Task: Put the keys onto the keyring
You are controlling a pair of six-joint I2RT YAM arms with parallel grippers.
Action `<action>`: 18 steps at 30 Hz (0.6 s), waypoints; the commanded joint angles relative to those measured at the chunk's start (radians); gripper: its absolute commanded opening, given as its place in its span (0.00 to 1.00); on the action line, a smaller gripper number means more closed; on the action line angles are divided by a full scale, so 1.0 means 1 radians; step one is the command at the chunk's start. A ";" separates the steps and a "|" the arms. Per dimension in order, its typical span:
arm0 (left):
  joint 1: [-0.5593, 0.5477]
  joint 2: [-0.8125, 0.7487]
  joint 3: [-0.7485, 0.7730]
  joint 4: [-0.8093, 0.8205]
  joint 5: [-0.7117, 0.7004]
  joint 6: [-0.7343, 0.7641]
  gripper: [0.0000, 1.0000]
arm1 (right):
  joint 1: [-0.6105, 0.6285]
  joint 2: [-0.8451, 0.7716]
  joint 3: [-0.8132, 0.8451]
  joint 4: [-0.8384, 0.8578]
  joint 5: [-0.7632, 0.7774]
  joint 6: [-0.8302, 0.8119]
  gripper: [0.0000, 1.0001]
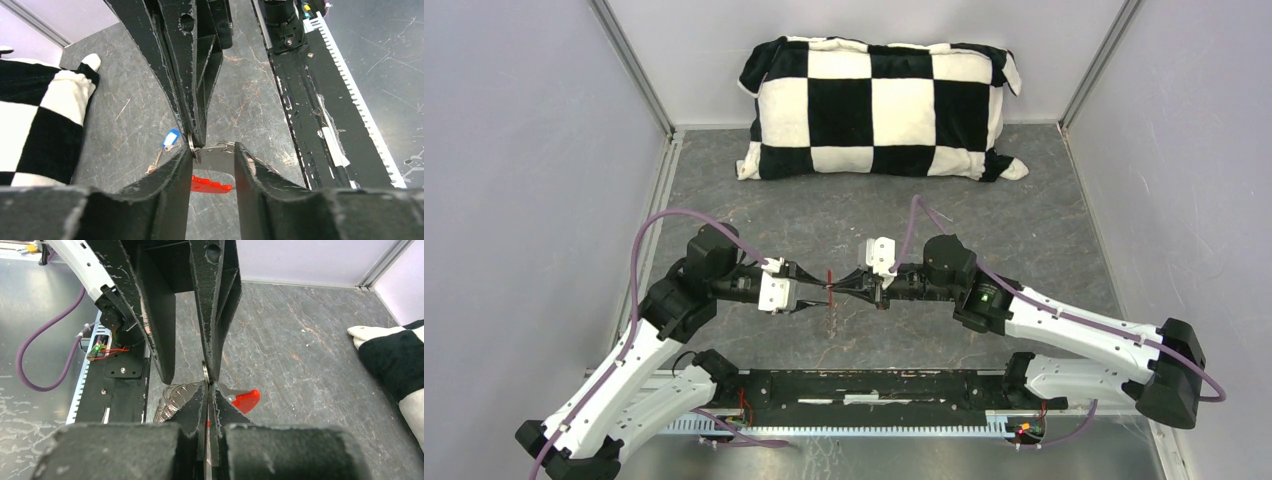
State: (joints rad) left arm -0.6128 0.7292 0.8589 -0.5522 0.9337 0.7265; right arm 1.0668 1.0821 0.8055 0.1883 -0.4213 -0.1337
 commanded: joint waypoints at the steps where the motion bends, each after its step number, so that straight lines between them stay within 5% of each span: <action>1: -0.007 -0.005 -0.003 -0.021 0.013 0.055 0.45 | 0.009 -0.004 0.087 -0.020 0.008 -0.023 0.00; 18: -0.007 -0.032 -0.013 -0.099 0.040 0.130 0.54 | 0.009 0.045 0.239 -0.338 0.041 -0.096 0.00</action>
State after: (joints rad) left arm -0.6147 0.7010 0.8448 -0.6365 0.9413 0.8116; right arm 1.0737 1.1294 0.9844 -0.1120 -0.4065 -0.2001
